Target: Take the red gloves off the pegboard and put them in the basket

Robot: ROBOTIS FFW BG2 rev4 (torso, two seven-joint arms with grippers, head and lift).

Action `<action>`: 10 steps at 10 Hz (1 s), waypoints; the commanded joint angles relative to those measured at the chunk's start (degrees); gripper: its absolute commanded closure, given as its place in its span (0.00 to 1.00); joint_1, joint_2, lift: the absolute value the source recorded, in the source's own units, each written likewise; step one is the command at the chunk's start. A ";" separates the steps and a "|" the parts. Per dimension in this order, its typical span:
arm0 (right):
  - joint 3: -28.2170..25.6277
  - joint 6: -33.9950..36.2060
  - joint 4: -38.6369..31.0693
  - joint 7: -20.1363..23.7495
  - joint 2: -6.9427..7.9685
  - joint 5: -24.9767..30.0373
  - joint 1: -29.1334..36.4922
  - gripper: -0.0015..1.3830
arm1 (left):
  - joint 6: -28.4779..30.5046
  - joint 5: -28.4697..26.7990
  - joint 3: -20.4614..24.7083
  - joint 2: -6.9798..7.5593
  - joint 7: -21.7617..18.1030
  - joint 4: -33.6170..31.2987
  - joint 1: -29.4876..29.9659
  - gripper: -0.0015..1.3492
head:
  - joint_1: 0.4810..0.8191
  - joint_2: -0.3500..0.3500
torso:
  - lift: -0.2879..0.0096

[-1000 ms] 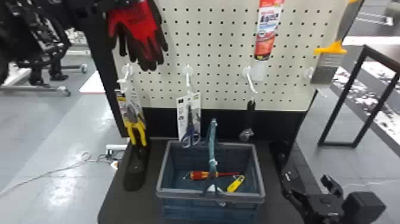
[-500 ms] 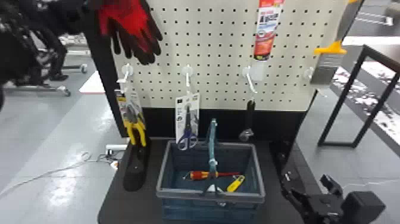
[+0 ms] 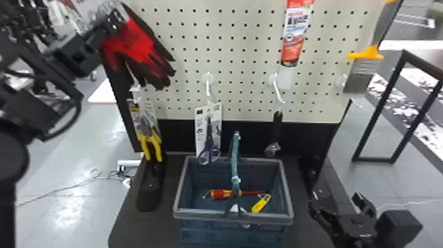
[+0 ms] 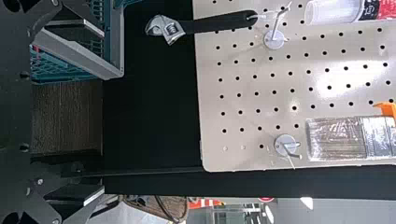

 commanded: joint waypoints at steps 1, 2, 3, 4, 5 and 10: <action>-0.01 0.00 -0.03 0.08 -0.09 0.00 0.05 0.10 | -2.80 2.88 -1.35 -1.82 -0.52 3.51 1.55 0.90 | 0.20 0.50 | 0.63; -0.01 0.00 -0.12 0.08 -0.09 0.00 0.05 0.10 | -3.76 5.16 -3.20 -2.09 -1.05 5.89 2.08 0.90 | 0.20 0.50 | 0.63; -0.01 -0.09 -0.03 0.17 -0.18 0.00 0.05 0.10 | -5.35 7.10 -4.69 -2.79 -1.31 7.65 2.87 0.90 | 0.20 0.50 | 0.63; -0.01 -0.09 -0.03 0.17 -0.18 -0.09 0.05 0.10 | -6.05 7.54 -5.40 -3.76 -1.58 9.40 3.75 0.90 | 0.20 0.50 | 0.63; -0.01 -0.09 -0.03 0.17 -0.18 -0.18 0.05 0.10 | -6.75 8.94 -6.54 -4.46 -2.19 11.69 4.28 0.90 | 0.20 0.50 | 0.63; -0.01 -0.18 0.05 0.52 -0.18 -0.44 0.05 0.10 | -12.82 8.94 -12.08 -6.72 -1.31 15.12 9.02 0.90 | 0.20 0.50 | 0.63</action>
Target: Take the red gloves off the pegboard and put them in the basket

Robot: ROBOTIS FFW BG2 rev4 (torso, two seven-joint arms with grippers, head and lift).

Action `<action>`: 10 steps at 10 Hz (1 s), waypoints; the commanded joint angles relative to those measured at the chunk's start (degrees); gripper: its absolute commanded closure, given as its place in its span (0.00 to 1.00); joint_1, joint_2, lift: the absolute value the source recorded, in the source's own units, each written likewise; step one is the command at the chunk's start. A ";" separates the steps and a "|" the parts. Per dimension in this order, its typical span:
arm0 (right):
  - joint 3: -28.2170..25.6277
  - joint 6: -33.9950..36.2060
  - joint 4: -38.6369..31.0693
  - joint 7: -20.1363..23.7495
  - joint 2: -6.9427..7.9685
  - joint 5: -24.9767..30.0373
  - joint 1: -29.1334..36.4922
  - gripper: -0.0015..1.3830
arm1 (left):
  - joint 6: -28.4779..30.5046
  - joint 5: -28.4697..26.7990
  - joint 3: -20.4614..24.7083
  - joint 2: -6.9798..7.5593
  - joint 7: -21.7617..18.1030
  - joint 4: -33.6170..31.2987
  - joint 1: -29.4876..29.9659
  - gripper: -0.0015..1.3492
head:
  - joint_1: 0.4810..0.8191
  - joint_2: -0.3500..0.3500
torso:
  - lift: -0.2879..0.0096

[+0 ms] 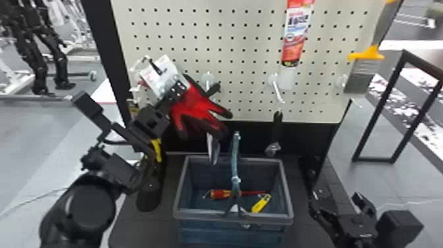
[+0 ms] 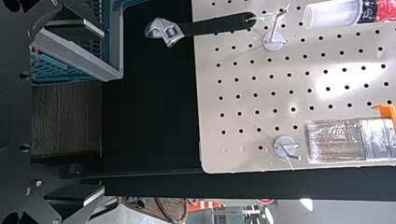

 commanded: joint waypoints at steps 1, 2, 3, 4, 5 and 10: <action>0.00 -0.25 0.04 0.03 0.00 -0.18 0.00 0.10 | -3.56 -1.07 -2.40 -0.28 1.49 -0.21 2.85 0.90 | 0.20 0.50 | 0.63; 0.00 -0.43 0.13 0.03 0.00 -0.53 0.18 0.10 | -5.05 -1.34 -3.98 -0.28 2.81 -0.30 4.43 0.90 | 0.20 0.50 | 0.63; 0.00 -0.51 0.13 0.03 0.00 -0.62 0.18 0.10 | -5.93 -1.51 -4.42 -0.28 3.77 -0.30 5.92 0.90 | 0.20 0.50 | 0.63; 0.00 -0.51 0.13 0.03 0.00 -0.62 0.26 0.10 | -7.34 -1.78 -4.86 -0.28 4.39 -0.04 7.59 0.90 | 0.20 0.50 | 0.63; 0.00 -0.51 0.13 0.03 0.00 -0.62 0.26 0.10 | -9.18 -1.69 -5.65 -0.28 5.00 0.49 8.91 0.90 | 0.20 0.50 | 0.63; 0.00 -0.78 0.13 0.03 -0.09 -0.80 0.35 0.10 | -12.08 0.95 -7.85 -0.28 4.04 7.35 11.55 0.90 | 0.20 0.50 | 0.63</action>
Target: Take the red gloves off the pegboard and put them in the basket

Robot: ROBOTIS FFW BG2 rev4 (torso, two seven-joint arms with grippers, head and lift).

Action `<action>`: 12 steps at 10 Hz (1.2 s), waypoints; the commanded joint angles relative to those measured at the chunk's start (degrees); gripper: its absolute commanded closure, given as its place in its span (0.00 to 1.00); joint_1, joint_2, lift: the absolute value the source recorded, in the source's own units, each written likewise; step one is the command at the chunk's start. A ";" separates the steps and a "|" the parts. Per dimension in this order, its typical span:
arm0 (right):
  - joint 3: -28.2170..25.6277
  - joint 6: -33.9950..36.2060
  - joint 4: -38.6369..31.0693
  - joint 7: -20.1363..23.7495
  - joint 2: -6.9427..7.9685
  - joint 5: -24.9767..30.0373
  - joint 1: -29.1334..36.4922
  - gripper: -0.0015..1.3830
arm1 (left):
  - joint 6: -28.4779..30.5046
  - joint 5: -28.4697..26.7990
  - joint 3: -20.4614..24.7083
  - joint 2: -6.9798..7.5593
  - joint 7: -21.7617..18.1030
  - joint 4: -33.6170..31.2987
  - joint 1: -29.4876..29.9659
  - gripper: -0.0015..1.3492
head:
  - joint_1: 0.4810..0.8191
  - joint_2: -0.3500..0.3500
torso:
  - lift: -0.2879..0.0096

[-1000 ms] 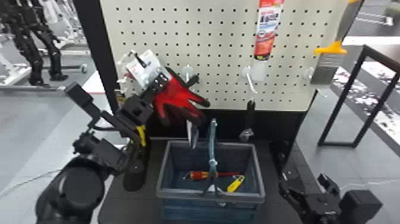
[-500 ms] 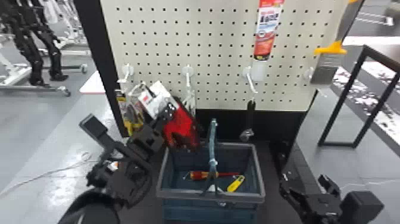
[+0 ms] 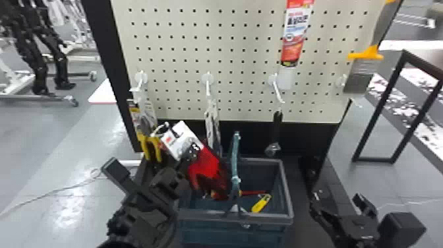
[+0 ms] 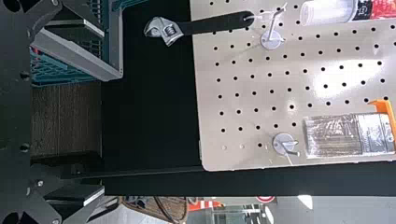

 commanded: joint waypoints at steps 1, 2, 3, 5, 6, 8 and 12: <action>0.00 0.00 0.00 0.00 0.00 -0.02 0.00 0.10 | -0.37 0.04 -0.38 -0.15 0.01 1.83 0.32 0.90 | 0.20 0.50 | 0.63; 0.00 0.00 0.00 0.00 0.00 -0.10 0.09 0.10 | -0.72 0.04 -0.56 -0.15 -0.34 3.58 0.14 0.90 | 0.20 0.50 | 0.63; 0.00 0.00 0.00 0.00 0.00 -0.19 0.09 0.10 | -1.25 -1.02 -0.64 -0.15 -1.74 5.78 -0.47 0.90 | 0.20 0.50 | 0.63; 0.00 0.00 0.00 0.00 0.00 -0.19 0.09 0.10 | -2.56 -3.22 -0.73 -0.15 -2.89 10.09 -1.61 0.90 | 0.20 0.50 | 0.63; 0.00 0.00 0.00 0.00 0.00 -0.28 0.09 0.10 | -2.56 -4.97 -0.47 -0.15 -2.80 10.79 -1.79 0.89 | 0.20 0.50 | 0.63; 0.00 0.00 0.00 0.00 0.00 -0.28 0.18 0.10 | -4.32 -7.26 -0.12 -0.15 -2.97 10.79 -2.05 0.18 | 0.20 0.50 | 0.63; 0.00 0.00 0.00 0.00 0.00 -0.37 0.18 0.10 | -4.15 -7.43 -0.56 -0.15 -3.50 10.70 -2.76 0.03 | 0.20 0.50 | 0.63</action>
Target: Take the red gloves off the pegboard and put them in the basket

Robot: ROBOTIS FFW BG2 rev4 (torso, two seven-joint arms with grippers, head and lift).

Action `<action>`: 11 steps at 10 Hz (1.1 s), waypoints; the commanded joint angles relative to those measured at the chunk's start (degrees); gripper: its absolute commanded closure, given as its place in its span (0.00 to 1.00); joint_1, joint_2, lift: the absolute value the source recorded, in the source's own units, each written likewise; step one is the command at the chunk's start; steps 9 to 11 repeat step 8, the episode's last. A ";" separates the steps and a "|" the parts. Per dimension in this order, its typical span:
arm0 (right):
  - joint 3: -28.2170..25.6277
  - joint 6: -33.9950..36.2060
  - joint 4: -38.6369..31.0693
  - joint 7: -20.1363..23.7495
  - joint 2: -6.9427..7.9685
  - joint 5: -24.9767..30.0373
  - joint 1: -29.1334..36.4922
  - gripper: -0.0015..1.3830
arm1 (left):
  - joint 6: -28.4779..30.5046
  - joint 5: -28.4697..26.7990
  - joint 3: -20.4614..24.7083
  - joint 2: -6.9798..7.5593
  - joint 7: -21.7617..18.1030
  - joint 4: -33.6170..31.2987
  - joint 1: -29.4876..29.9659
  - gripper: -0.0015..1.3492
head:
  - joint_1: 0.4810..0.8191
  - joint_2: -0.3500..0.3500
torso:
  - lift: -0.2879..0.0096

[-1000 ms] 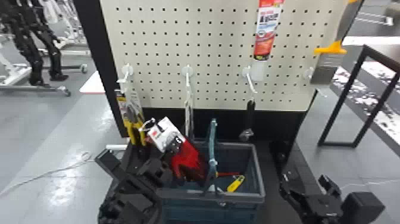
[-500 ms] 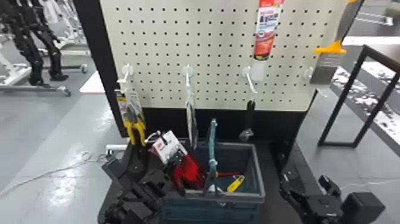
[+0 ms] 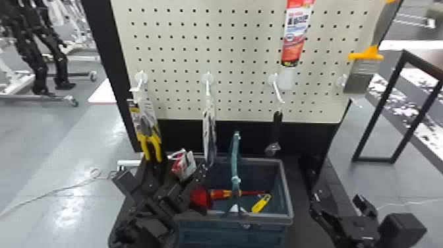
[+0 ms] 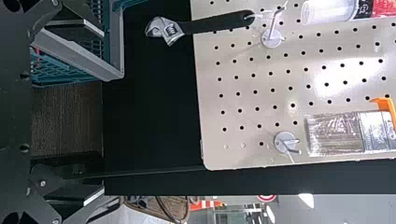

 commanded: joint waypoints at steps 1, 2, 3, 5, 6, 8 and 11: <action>0.00 0.00 0.08 0.00 0.00 0.00 0.00 0.10 | -0.03 0.03 -0.09 -0.15 0.00 -0.26 -0.04 0.03 | 0.20 0.50 | 0.63; 0.00 0.00 0.08 0.00 0.00 0.00 0.00 0.10 | -0.03 0.11 -0.09 -0.15 0.00 -0.26 -0.21 0.03 | 0.20 0.50 | 0.63; 0.00 0.00 0.08 0.00 0.00 -0.09 -0.09 0.10 | -0.03 0.03 -0.17 -0.15 -0.08 -0.26 -0.21 0.03 | 0.20 0.50 | 0.63; 0.00 0.00 0.25 0.00 0.00 -0.09 -0.09 0.10 | -0.03 0.11 -0.26 -0.15 -0.08 -0.34 -0.39 0.03 | 0.20 0.50 | 0.63; 0.00 0.00 0.25 0.00 0.00 -0.09 -0.09 0.10 | -0.12 0.03 -0.26 -0.15 -0.08 -0.43 -0.39 0.03 | 0.20 0.50 | 0.63; 0.00 0.00 0.25 0.00 0.00 -0.09 0.00 0.10 | 0.24 -0.33 -0.26 -0.15 -0.08 -0.52 -0.39 0.05 | 0.20 0.50 | 0.63; 0.00 0.00 0.25 0.00 0.00 -0.09 0.00 0.10 | 0.24 -0.33 -0.26 -0.15 -0.08 -0.52 -0.39 0.05 | 0.20 0.50 | 0.63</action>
